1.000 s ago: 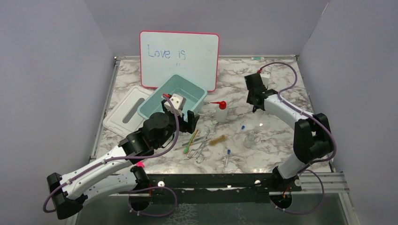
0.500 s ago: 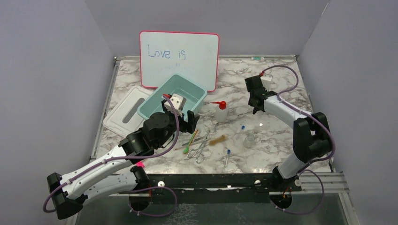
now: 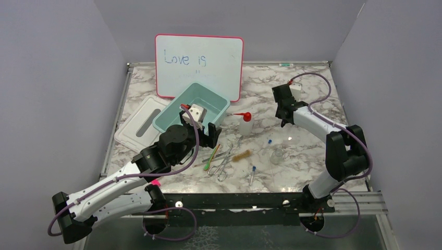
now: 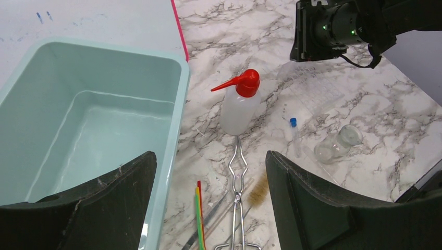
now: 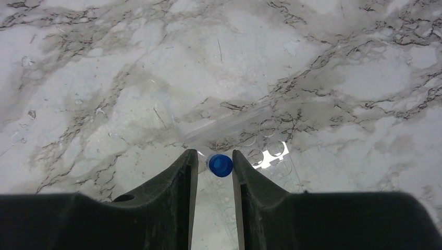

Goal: Organize the chemistry lab equipment

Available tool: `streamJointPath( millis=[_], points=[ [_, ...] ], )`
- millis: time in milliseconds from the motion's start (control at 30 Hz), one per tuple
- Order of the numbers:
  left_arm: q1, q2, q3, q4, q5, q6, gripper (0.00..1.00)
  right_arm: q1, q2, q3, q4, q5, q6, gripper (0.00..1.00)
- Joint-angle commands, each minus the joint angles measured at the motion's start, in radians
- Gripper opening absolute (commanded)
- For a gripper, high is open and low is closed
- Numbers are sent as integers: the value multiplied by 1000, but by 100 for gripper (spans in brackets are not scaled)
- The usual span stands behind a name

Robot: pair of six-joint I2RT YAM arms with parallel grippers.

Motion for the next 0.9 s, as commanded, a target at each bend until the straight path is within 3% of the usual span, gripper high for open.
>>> streamJointPath(
  millis=[0, 600, 867],
  points=[
    [0, -1, -5, -10, -18, -2, 79, -4, -12, 47, 4, -35, -16, 35],
    [-1, 2, -5, -11, -19, -1, 79, -3, 2, 64, 4, -54, -34, 34],
    [0, 1, -5, -12, -19, -2, 79, -4, -18, 41, 2, -74, -42, 23]
  ],
)
